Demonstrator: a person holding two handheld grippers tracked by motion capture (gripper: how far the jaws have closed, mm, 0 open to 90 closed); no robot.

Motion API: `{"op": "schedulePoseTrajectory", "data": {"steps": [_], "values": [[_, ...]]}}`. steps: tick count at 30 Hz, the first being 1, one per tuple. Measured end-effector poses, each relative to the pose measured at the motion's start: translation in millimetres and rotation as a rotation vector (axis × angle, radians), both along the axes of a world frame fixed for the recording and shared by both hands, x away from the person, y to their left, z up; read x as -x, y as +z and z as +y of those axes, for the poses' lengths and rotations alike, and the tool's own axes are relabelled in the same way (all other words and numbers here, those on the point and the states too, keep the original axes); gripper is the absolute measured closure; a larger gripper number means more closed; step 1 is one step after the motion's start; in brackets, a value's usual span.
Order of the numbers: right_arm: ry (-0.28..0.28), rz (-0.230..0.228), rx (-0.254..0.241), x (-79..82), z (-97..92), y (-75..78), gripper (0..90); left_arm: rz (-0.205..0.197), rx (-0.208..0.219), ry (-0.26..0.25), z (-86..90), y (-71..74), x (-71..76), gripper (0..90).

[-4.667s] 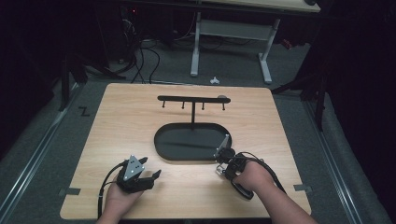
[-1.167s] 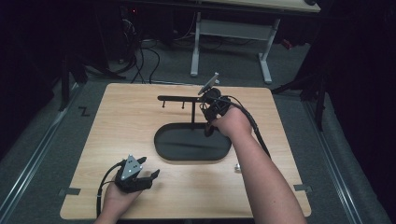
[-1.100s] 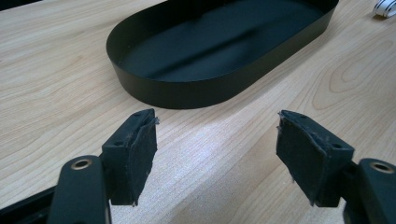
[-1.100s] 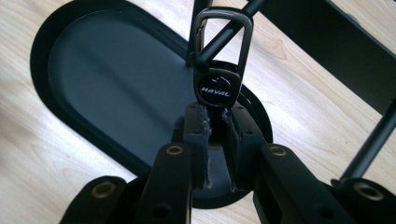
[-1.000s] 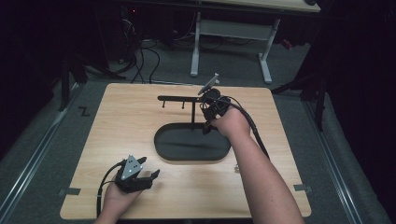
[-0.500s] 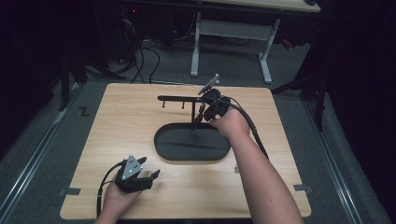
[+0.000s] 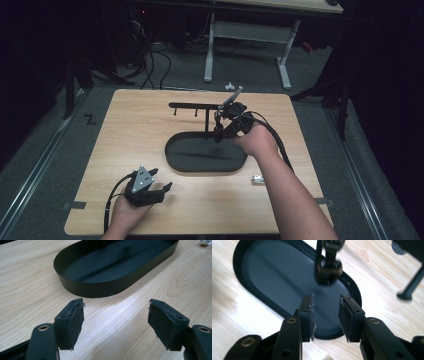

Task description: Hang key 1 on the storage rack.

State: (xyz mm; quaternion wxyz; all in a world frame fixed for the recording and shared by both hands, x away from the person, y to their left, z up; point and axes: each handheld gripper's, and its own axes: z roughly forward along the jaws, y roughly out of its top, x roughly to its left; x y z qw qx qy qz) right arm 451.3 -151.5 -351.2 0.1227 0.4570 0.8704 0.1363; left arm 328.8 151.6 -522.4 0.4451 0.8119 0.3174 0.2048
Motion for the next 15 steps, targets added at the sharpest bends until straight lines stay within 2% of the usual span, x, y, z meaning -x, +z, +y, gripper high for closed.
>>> {"op": "schedulePoseTrajectory", "data": {"steps": [8, 15], "values": [[0.031, -0.005, 0.002, 28.5, -14.9, -1.7, 58.1, 0.002, -0.005, -0.005, -1.5, -0.2, 0.7, 29.5], [0.013, -0.003, -0.007, 49.7, -34.2, -8.5, 56.6, 0.004, -0.011, -0.01, -2.9, -0.2, 1.4, 29.5]]}}
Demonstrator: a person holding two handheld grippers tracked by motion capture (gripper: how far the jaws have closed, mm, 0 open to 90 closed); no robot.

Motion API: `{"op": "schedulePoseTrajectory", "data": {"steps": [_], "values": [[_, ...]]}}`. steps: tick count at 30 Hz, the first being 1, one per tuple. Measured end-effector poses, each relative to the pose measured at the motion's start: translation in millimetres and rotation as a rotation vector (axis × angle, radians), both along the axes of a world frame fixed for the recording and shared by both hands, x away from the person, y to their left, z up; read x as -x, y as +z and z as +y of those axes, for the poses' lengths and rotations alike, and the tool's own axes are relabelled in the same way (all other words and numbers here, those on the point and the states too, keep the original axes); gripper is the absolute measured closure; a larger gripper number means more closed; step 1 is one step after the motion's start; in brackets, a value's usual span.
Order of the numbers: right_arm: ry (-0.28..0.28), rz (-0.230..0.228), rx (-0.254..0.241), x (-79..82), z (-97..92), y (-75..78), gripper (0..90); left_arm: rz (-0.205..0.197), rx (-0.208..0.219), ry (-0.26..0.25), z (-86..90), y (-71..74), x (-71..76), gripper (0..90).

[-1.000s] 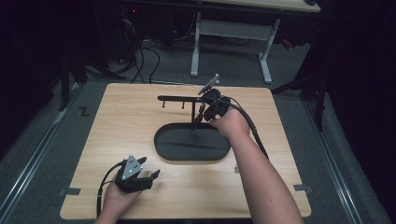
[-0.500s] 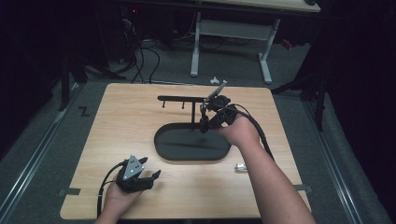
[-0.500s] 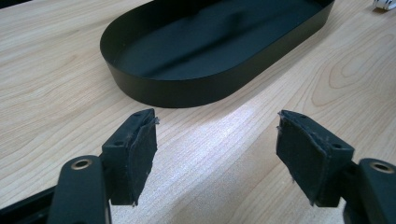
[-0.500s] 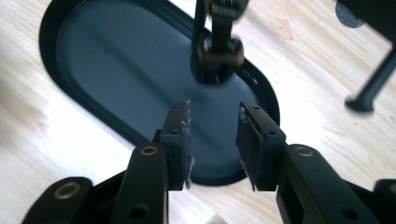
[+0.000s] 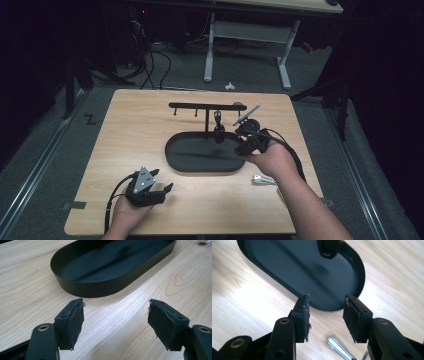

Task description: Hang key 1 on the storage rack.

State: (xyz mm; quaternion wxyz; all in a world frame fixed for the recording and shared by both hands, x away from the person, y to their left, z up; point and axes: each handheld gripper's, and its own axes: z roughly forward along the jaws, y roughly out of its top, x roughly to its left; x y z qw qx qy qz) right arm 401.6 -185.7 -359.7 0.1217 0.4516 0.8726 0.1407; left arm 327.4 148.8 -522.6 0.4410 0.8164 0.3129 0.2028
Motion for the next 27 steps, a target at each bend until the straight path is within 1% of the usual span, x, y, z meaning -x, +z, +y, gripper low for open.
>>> {"op": "schedulePoseTrajectory", "data": {"steps": [4, 6, 8, 9, 11, 12, 14, 19, 23, 27], "values": [[-0.016, 0.011, -0.003, 8.8, -13.9, -9.2, 56.0, -0.002, 0.002, 0.002, -1.2, -0.8, 0.4, 29.5], [-0.027, 0.018, -0.002, 12.1, -22.1, -15.6, 56.1, 0.0, -0.004, -0.002, -1.2, -0.8, 0.4, 29.5], [-0.043, 0.035, -0.002, 15.3, -30.6, -23.1, 57.5, 0.001, -0.007, -0.003, -1.2, -0.8, 0.3, 29.4], [-0.05, 0.053, 0.001, 16.8, -34.7, -26.8, 58.4, 0.001, -0.007, -0.002, -1.3, -1.0, 0.2, 29.5], [-0.06, 0.07, 0.012, 20.1, -42.6, -34.4, 58.2, 0.0, -0.007, -0.001, -1.7, -1.5, 0.1, 29.4], [-0.061, 0.071, 0.013, 21.2, -47.0, -38.4, 58.1, 0.001, -0.007, -0.001, -1.8, -1.6, 0.1, 29.5], [-0.083, 0.087, 0.005, 24.4, -54.9, -45.5, 58.0, 0.002, -0.007, -0.002, -2.2, -2.0, 0.1, 29.5], [-0.118, 0.105, 0.012, 30.4, -74.8, -61.2, 58.0, 0.002, -0.014, -0.005, -2.4, -2.1, 0.1, 29.4], [-0.163, 0.13, 0.008, 34.1, -92.1, -72.5, 59.5, 0.002, -0.014, -0.005, -2.6, -2.2, 0.2, 29.5], [-0.19, 0.14, 0.02, 35.7, -106.2, -82.5, 60.0, 0.002, -0.017, -0.006, -2.5, -2.2, 0.0, 29.5]]}}
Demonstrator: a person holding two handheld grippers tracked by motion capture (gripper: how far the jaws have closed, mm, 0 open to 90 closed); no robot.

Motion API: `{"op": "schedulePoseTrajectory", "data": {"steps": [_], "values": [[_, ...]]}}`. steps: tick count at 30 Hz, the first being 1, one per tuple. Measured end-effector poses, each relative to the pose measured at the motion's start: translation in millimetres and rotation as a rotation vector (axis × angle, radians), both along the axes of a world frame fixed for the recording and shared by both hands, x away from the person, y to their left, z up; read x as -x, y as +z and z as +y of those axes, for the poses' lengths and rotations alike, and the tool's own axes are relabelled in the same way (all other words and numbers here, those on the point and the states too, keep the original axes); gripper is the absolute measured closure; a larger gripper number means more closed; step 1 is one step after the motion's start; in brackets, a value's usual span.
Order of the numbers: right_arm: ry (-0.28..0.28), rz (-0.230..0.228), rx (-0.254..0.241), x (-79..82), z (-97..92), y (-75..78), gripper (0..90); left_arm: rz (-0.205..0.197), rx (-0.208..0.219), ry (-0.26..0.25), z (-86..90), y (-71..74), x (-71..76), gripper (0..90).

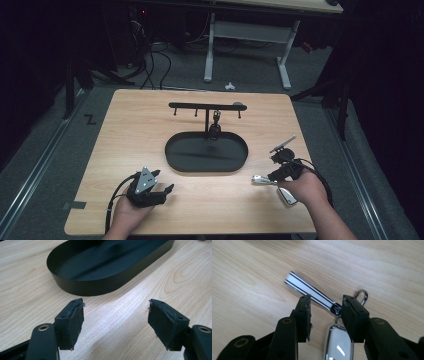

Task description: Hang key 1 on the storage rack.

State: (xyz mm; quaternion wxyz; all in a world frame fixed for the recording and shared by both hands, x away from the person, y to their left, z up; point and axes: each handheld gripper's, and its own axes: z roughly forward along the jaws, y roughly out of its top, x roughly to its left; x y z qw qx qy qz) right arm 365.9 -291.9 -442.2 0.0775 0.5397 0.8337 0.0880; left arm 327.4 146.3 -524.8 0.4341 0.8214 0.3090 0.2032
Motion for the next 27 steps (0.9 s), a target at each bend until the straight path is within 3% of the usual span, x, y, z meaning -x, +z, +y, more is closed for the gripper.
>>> {"op": "schedulePoseTrajectory", "data": {"steps": [11, 21, 27], "values": [[-0.111, 0.03, 0.024, -5.2, -35.9, -22.2, 63.5, 0.001, -0.005, 0.0, 0.1, -0.3, -0.2, 29.4], [-0.128, 0.033, 0.002, -14.8, -37.0, -32.4, 68.2, 0.001, -0.003, 0.003, 0.8, -0.2, 0.0, 29.5], [-0.104, 0.048, 0.016, -17.6, -30.7, -35.3, 79.7, 0.0, -0.002, 0.004, 1.2, -0.4, -0.4, 29.4]]}}
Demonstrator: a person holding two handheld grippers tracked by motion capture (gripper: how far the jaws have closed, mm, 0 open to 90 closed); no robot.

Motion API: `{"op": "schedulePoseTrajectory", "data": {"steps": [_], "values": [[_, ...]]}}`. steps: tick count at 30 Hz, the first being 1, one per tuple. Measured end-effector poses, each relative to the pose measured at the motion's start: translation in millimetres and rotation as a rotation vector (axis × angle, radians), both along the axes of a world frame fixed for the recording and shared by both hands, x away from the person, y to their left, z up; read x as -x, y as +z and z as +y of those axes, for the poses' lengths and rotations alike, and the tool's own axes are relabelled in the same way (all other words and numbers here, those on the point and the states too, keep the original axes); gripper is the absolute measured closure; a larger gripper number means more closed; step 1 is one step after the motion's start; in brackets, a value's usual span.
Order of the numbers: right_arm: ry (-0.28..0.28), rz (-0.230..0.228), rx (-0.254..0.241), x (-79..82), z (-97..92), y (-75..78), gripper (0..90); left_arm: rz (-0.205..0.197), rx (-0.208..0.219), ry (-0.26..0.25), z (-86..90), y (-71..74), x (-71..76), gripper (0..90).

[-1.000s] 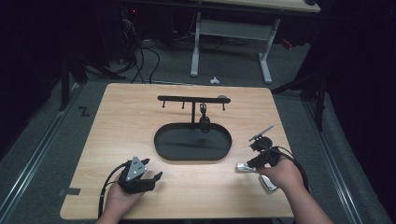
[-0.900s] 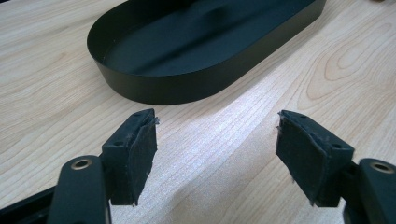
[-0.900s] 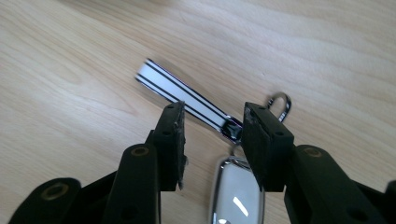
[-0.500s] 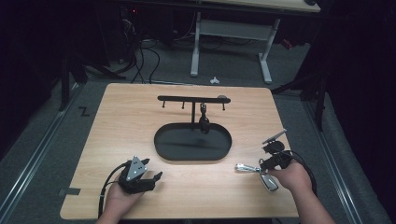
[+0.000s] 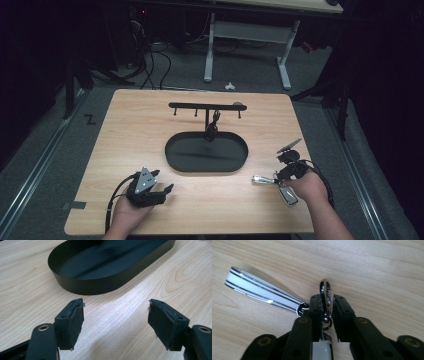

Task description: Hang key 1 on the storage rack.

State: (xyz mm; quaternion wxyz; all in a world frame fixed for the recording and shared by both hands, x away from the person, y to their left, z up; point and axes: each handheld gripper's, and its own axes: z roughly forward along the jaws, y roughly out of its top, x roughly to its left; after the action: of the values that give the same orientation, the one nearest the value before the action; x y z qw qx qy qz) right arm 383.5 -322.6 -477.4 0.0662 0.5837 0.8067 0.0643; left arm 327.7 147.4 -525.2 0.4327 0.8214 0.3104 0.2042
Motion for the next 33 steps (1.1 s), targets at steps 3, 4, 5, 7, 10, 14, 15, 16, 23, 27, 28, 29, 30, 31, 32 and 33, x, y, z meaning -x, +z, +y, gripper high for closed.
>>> {"op": "schedulePoseTrajectory", "data": {"steps": [3, 4, 5, 7, 10, 14, 15, 16, 23, 27, 28, 29, 30, 31, 32, 33], "values": [[0.016, 0.005, 0.012, -0.6, 4.3, -0.9, 82.3, 0.0, 0.0, -0.001, -0.2, 0.0, 0.1, 29.5], [0.023, 0.011, 0.016, -0.9, 5.4, -0.7, 82.8, 0.0, -0.001, -0.001, -0.2, 0.0, 0.2, 29.5], [0.022, 0.005, 0.015, -1.0, 6.5, -1.1, 83.2, -0.001, -0.002, -0.001, -0.2, 0.1, 0.3, 29.5], [0.023, 0.0, 0.015, -1.4, 6.8, -0.7, 83.2, 0.0, -0.001, -0.001, 0.0, 0.2, 0.3, 29.5], [0.014, 0.001, 0.015, -1.1, 4.1, 0.5, 81.5, -0.001, -0.002, 0.0, 0.1, 0.1, 0.2, 29.5], [-0.004, 0.006, -0.016, 0.0, -1.4, 2.1, 71.3, 0.001, -0.003, -0.002, -0.5, -0.3, 0.0, 29.4], [-0.006, 0.015, -0.012, 0.1, -1.4, 2.5, 69.3, 0.0, -0.003, -0.002, -0.7, -0.4, 0.0, 29.5], [-0.002, 0.013, -0.02, 0.5, -1.7, 0.9, 66.7, 0.0, -0.003, -0.002, -0.8, -0.4, 0.0, 29.5], [-0.023, 0.027, -0.031, -0.1, -3.6, -2.9, 62.1, 0.002, -0.009, -0.005, -1.2, -0.4, 0.4, 29.5], [-0.026, 0.036, -0.04, -0.7, -4.6, -2.7, 63.7, 0.002, -0.009, -0.006, -1.1, -0.5, 0.3, 29.5], [-0.022, 0.039, -0.034, -1.1, -4.9, -2.2, 64.8, 0.002, -0.009, -0.006, -0.9, -0.4, 0.3, 29.5], [-0.025, 0.037, -0.034, -1.2, -5.0, -2.2, 65.3, 0.002, -0.01, -0.005, -0.8, -0.4, 0.3, 29.5], [-0.023, 0.033, -0.032, -1.4, -5.1, -2.5, 65.6, 0.002, -0.01, -0.005, -0.7, -0.4, 0.2, 29.4], [-0.022, 0.035, -0.029, -1.8, -5.1, -2.3, 66.0, 0.003, -0.009, -0.005, -0.7, -0.5, 0.2, 29.4], [-0.025, 0.036, -0.029, -2.0, -4.8, -2.2, 66.1, 0.003, -0.009, -0.005, -0.8, -0.5, 0.1, 29.5], [-0.025, 0.036, -0.029, -2.2, -4.7, -2.2, 66.4, 0.003, -0.009, -0.005, -0.8, -0.6, 0.1, 29.5]]}}
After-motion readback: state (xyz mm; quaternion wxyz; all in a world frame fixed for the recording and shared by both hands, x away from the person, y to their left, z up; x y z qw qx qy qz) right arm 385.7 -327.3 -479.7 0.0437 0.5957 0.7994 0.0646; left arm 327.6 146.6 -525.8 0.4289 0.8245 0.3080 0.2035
